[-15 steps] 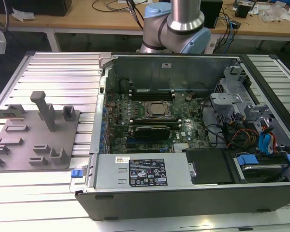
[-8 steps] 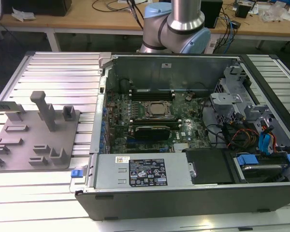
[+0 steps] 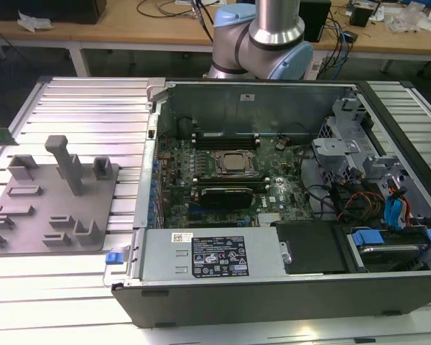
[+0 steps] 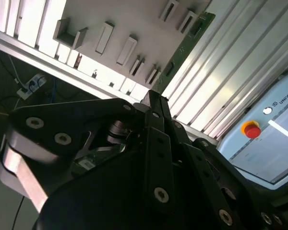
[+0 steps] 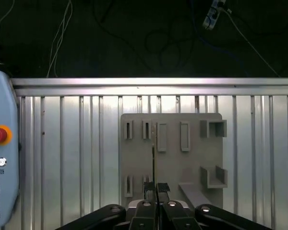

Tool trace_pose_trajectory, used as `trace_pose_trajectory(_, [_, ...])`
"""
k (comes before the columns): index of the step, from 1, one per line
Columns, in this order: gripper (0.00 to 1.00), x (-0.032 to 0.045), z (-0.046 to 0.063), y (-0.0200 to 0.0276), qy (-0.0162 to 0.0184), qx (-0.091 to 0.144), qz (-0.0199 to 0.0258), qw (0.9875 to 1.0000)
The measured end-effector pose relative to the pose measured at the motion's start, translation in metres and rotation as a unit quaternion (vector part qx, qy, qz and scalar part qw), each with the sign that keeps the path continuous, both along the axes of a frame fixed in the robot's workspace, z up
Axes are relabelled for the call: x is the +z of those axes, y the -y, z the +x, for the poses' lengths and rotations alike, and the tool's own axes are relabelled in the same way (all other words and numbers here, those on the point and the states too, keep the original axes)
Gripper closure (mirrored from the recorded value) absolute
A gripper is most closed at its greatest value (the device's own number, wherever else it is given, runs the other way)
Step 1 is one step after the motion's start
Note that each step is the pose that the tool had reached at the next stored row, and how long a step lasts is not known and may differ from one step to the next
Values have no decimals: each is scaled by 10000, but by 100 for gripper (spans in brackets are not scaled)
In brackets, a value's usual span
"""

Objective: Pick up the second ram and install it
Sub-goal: 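Pick up the second ram and move it above second insertion slot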

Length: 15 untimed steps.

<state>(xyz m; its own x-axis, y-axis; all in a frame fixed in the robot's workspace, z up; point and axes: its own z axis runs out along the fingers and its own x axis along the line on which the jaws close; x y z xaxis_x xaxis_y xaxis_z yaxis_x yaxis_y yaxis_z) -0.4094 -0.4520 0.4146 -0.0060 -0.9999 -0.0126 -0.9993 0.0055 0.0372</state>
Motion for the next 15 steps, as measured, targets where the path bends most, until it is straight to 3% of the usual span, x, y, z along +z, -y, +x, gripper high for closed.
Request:
trace_pose_trajectory(9, [91,175,0,0,0,1,0,10000])
trace_pose_trajectory(13, [91,307,1,0,0,1,0,10000])
trace_pose_trajectory(15, [91,320,1,0,0,1,1,10000])
